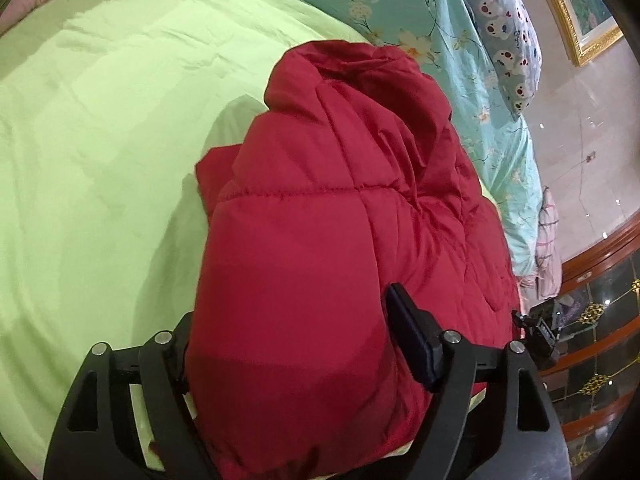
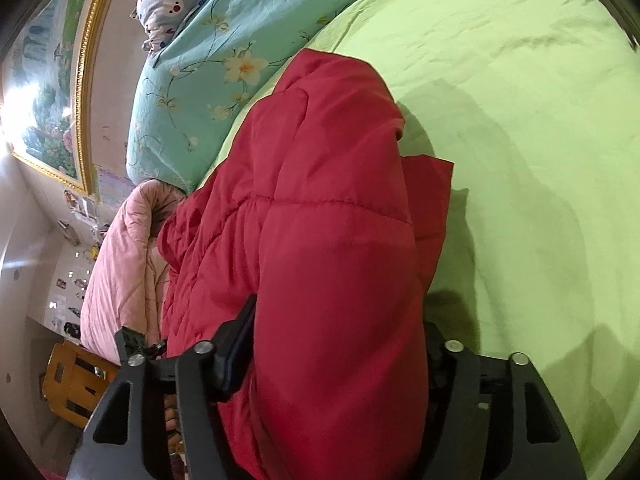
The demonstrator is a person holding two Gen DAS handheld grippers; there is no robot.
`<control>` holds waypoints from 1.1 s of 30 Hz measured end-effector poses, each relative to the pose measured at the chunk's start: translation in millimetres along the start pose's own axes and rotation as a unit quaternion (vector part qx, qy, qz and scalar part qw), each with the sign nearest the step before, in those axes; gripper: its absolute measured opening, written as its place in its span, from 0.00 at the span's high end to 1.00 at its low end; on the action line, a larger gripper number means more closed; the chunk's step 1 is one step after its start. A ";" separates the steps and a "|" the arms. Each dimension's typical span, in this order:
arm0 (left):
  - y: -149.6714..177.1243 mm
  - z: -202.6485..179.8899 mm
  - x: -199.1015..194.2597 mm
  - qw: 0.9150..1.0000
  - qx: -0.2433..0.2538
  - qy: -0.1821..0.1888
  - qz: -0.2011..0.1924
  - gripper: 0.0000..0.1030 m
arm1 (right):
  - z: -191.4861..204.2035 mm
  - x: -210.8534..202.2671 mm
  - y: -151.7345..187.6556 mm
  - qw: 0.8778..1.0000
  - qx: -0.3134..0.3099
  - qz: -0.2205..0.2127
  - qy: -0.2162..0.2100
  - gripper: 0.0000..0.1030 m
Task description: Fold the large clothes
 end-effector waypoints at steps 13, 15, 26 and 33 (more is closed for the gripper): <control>-0.2 8.1 -55.4 0.994 0.031 -0.077 -0.072 0.21 | 20.0 -36.5 2.0 0.993 -0.070 -0.022 0.091 0.28; -2.0 2.4 -63.5 0.993 0.037 -0.079 -0.084 0.21 | 24.2 -44.3 1.2 0.991 -0.081 -0.030 0.107 0.27; 8.1 -63.0 -67.4 0.984 0.127 -0.081 -0.098 0.21 | 69.8 -53.9 5.0 0.964 -0.185 -0.074 0.177 0.27; 14.2 -87.5 -60.3 0.977 0.165 -0.093 -0.101 0.21 | 97.0 -74.2 -0.7 0.931 -0.247 -0.136 0.232 0.27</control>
Point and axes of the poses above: each gripper's, at about its wrist camera, not at the fingertips, and x roughly the way its jaws point, z to its left, y to its underside, the point moved 9 cm from there along x, roughly the way its jaws point, and after that the axes turned 8 degrees about -y, right-handed, at the moved point
